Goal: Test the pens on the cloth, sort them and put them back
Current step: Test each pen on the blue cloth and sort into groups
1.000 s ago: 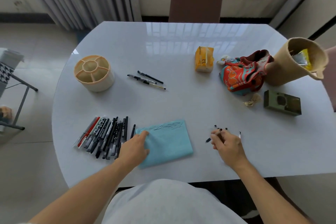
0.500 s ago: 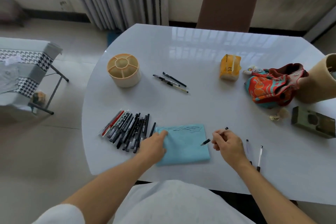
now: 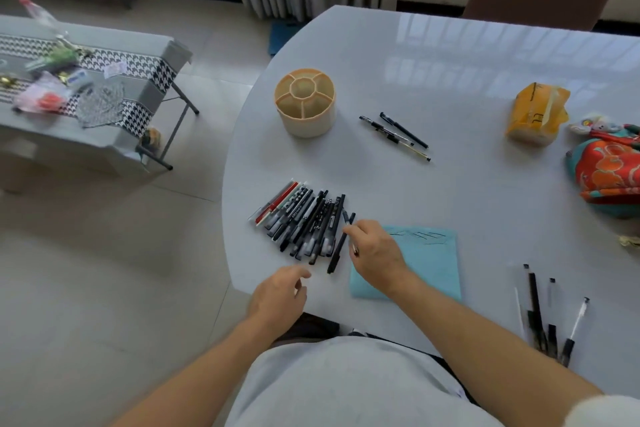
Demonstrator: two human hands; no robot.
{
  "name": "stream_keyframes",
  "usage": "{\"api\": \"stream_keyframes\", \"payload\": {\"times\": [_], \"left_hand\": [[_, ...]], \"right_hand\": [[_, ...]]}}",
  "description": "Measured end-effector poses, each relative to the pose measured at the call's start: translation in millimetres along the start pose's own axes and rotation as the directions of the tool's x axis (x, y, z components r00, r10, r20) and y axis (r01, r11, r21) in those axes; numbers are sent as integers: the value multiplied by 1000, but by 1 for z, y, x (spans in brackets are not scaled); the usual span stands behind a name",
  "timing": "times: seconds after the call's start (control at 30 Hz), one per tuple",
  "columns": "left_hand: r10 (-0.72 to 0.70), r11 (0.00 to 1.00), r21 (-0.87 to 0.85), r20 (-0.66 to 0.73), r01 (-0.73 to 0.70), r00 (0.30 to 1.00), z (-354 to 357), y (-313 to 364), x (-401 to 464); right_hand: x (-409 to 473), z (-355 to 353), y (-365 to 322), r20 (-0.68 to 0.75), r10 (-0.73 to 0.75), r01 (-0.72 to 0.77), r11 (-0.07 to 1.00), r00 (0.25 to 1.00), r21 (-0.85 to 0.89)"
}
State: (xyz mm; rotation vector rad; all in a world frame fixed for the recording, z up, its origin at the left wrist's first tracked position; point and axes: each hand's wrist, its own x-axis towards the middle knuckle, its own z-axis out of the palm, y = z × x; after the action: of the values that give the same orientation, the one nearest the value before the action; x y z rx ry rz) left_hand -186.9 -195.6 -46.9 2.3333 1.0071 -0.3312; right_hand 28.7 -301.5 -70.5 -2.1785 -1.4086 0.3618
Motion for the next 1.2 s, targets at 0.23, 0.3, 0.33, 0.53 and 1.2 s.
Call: {"api": "stream_keyframes", "payload": {"times": [0.23,0.3,0.33,0.53,1.2], "left_hand": [[-72,994,-80,-5,71,997,-19,-33,8],[-59,994,-93,-6,58,998,-24,-35,16],[-46,994,-97,-6,45,999,-26,-34,20],[60,987,-148,7,-58,998,-34,-26,42],[251,928,-281,-10,-244,968,-67,25,96]], "right_hand": [[-7,19,-5,102,-32,47,988,994,-146],[-4,15,-9,107,1,9,996,994,-87],[0,11,-10,90,30,-27,999,995,-40],[70,-37,34,-136,481,-459,873,866,167],[25,-82,49,-9,686,-602,645,728,470]]}}
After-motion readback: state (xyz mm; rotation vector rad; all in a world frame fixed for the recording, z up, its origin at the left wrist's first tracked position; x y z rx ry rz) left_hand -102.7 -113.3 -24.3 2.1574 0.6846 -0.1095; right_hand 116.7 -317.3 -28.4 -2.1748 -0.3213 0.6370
